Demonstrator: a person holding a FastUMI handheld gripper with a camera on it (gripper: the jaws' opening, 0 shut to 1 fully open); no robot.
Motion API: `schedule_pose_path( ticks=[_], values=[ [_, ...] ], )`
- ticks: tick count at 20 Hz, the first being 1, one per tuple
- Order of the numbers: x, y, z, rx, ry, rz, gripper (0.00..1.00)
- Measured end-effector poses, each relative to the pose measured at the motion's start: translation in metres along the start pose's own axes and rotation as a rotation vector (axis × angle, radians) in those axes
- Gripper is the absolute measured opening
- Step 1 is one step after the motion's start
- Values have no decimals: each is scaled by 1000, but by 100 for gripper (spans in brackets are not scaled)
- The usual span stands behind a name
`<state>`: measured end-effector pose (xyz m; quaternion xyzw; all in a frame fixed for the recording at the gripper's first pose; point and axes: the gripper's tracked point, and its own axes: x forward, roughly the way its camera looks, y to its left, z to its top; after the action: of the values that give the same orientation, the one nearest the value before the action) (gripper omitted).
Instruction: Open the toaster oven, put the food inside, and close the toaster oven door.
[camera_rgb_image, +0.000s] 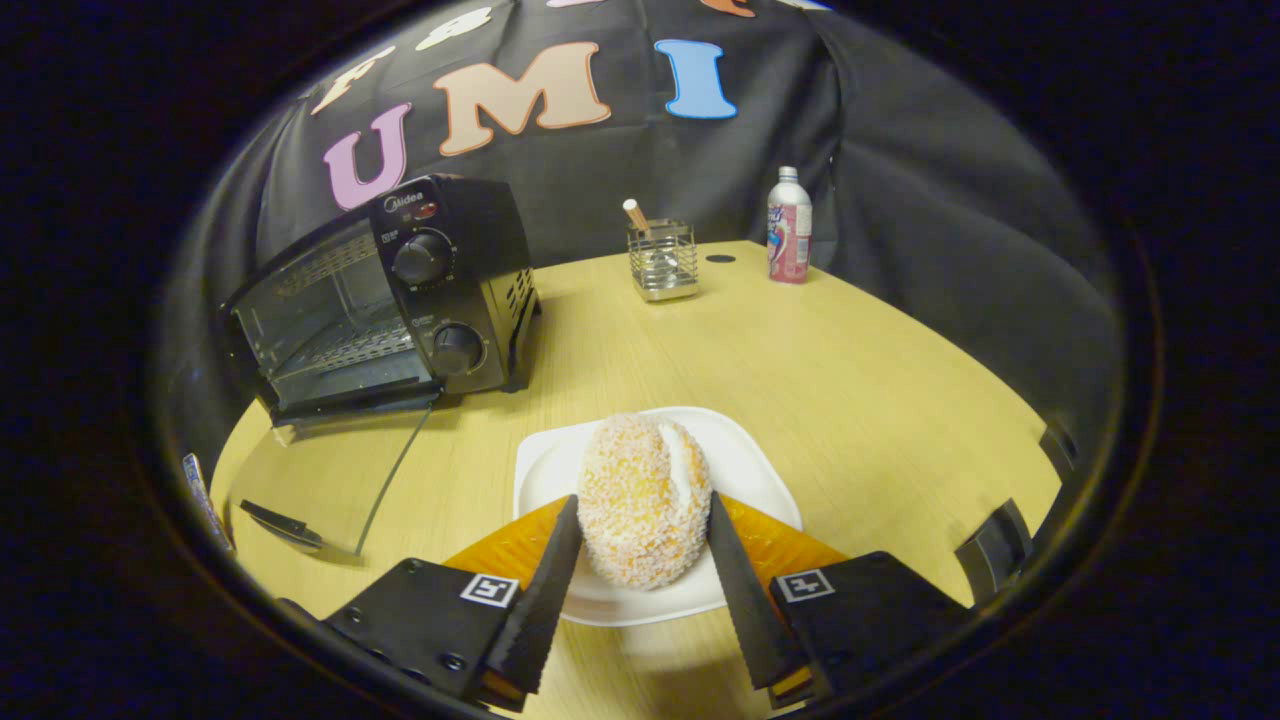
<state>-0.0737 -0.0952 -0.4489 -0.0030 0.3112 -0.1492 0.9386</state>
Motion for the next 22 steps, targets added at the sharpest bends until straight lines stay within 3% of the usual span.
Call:
schedule_pose_path(
  ticks=[4, 10, 15, 22],
  values=[
    [-1, -3, -1, 2, -20, -26, 67],
    [-20, 6, 12, 27, -72, -21, 67],
    [-51, 42, 20, 151, -40, 94, 67],
    [-71, 112, 52, 110, -88, 232, 67]
  ],
)
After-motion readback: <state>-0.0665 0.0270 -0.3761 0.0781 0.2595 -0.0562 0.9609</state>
